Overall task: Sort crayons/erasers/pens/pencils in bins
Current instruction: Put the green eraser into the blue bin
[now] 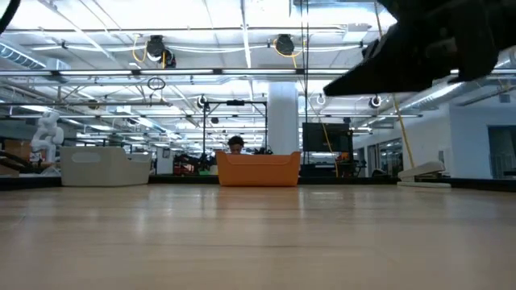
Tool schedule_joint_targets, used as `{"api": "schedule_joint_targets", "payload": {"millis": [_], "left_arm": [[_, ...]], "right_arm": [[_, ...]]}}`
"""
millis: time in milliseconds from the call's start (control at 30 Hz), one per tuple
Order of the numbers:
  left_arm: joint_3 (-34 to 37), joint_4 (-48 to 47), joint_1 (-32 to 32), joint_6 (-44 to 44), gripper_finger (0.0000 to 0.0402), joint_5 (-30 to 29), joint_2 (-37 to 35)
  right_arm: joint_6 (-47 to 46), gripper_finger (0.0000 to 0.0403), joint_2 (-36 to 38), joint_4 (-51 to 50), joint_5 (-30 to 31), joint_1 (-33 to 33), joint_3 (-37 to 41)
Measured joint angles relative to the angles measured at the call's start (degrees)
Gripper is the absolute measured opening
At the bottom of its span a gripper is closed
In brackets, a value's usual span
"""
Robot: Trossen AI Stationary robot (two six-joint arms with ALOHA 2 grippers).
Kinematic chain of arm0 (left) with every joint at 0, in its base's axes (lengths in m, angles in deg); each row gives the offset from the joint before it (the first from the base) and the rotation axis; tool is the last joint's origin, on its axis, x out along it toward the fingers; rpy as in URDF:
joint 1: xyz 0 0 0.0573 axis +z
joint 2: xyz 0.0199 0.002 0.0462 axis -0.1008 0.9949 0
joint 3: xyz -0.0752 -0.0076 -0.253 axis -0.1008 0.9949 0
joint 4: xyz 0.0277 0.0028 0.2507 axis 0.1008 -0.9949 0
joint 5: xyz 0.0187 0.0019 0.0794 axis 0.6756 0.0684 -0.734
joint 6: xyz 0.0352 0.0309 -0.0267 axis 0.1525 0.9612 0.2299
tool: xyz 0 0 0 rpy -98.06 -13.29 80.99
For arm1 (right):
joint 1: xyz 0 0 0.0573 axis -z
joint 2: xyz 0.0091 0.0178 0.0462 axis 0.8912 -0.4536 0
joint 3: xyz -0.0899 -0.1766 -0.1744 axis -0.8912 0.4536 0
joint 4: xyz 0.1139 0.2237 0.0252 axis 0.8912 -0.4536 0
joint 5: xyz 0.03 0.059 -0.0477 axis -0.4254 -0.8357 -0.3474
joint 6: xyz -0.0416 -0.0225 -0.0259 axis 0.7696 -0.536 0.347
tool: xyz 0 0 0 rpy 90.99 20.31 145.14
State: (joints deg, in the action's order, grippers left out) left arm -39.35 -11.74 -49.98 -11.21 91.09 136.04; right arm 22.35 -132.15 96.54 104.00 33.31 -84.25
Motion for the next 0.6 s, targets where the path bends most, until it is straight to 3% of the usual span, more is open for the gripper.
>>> {"api": "schedule_joint_targets", "payload": {"millis": [167,300,433,600], "left_arm": [[0.0,0.0,3.1,5.2,0.0197,-1.3,-5.8],[0.0,0.1,6.0,8.8,0.0174,-2.9,-10.5],[0.0,0.1,7.9,11.3,0.0152,-3.0,-14.6],[0.0,0.7,12.1,17.8,0.0127,-4.8,-18.1]], "right_arm": [[0.7,0.0000,7.0,-3.9,-0.2,0.1,1.5],[0.5,0.0000,13.4,-2.8,-5.7,1.4,5.6],[-0.4,0.0000,19.6,0.9,-10.1,2.7,11.0],[0.9,0.0000,26.7,6.5,-10.5,4.7,17.6]]}}
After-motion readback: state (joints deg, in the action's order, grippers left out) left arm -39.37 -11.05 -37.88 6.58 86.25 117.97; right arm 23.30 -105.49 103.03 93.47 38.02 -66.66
